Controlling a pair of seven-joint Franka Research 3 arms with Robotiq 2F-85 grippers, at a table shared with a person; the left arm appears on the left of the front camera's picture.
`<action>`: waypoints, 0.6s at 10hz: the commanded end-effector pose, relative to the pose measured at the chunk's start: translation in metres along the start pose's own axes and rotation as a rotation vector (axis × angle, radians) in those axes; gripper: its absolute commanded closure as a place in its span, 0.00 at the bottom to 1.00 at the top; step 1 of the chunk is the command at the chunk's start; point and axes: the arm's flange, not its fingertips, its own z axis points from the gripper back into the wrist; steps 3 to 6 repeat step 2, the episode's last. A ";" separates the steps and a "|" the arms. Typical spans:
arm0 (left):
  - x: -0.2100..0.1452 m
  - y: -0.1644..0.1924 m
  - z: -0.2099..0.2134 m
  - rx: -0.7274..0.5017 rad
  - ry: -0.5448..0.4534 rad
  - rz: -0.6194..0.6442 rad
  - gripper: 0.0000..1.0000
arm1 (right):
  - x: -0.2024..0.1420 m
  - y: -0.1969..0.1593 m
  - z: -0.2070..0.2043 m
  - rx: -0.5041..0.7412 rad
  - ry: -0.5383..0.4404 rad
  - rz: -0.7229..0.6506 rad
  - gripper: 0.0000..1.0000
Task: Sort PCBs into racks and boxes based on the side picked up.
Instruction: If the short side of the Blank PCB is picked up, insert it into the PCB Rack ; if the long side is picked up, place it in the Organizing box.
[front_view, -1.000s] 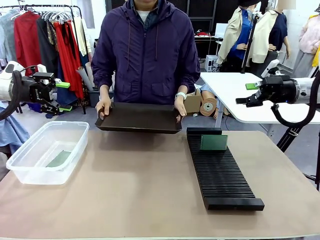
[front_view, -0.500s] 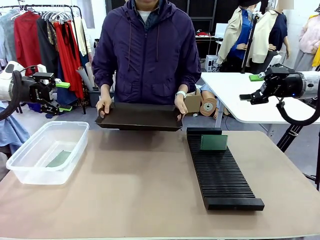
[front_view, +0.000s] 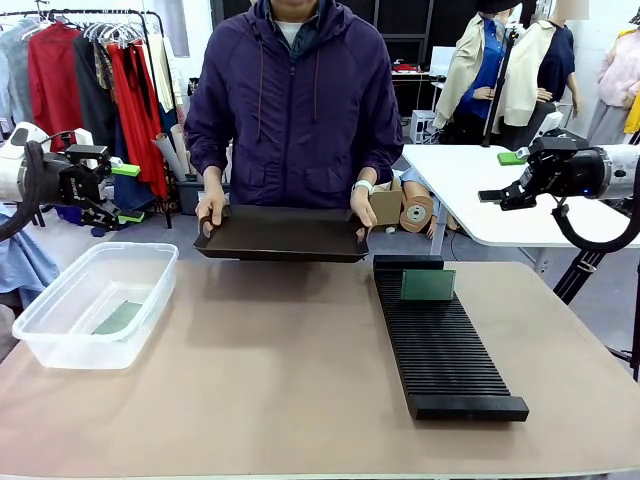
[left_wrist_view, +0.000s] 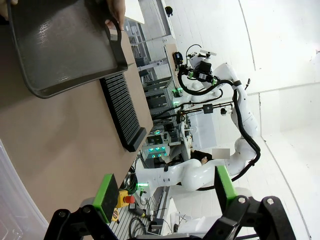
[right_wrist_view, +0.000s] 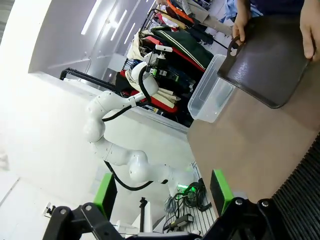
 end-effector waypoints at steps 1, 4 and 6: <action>0.000 -0.002 0.001 0.007 -0.001 0.001 0.00 | 0.001 0.000 0.000 -0.013 -0.003 0.025 0.00; 0.000 -0.002 0.001 0.007 -0.001 0.001 0.00 | 0.001 0.000 0.000 -0.013 -0.003 0.025 0.00; 0.000 -0.002 0.001 0.007 -0.001 0.001 0.00 | 0.001 0.000 0.000 -0.013 -0.003 0.025 0.00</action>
